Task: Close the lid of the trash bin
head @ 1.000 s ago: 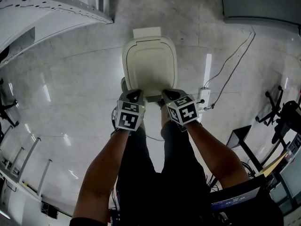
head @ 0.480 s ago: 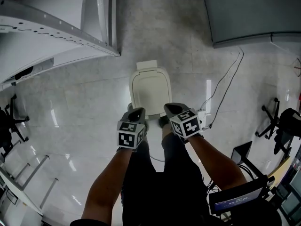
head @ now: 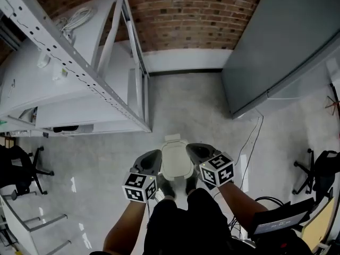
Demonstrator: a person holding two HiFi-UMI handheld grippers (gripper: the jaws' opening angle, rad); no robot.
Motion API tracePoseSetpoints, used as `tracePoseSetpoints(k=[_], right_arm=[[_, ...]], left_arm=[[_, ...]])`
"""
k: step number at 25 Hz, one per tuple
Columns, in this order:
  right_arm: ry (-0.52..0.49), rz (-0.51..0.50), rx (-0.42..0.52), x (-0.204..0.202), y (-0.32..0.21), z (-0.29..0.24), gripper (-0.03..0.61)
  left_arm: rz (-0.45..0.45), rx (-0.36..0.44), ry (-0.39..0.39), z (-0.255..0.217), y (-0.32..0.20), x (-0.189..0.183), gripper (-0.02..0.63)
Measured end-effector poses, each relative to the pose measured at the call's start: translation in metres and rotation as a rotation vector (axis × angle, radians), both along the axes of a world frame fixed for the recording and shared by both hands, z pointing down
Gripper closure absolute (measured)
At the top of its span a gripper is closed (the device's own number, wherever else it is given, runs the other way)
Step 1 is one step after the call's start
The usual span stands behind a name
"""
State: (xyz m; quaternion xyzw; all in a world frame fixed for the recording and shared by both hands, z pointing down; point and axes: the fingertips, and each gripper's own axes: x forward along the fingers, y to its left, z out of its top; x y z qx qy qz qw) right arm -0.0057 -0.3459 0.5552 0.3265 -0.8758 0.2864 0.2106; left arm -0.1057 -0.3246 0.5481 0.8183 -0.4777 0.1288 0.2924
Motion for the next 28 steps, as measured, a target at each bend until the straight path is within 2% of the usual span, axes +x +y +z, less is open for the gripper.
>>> tracePoseSetpoints(k=[4,7,11,18,23,26,28], right_arm=[[-0.061,-0.017,0.107,0.004,0.005,-0.085,0.571],[-0.105,-0.025,0.209,0.009,-0.001,-0.142,0.571],[-0.161,-0.023,0.311,0.020,-0.003,-0.200,0.571],[-0.223,-0.087,0.418,0.031,0.001,-0.250,0.571],[-0.238,-0.140,0.461,0.041,0.004,-0.263,0.571],[-0.250,-0.128,0.470,0.042,0.008,-0.265,0.571],[-0.249,-0.119,0.471,0.041,0.022,-0.266,0.571]], left_arm=[[-0.019,0.134,0.009,-0.088,0.002,-0.006,0.615],[-0.023,0.241,0.044,-0.149,0.003,-0.008,0.615],[-0.006,0.332,0.069,-0.204,0.015,0.000,0.615],[-0.011,0.422,0.039,-0.243,0.035,0.019,0.615],[-0.083,0.430,-0.003,-0.253,0.047,0.018,0.615],[-0.141,0.410,-0.043,-0.252,0.055,0.004,0.615],[-0.157,0.406,-0.039,-0.253,0.069,-0.002,0.616]])
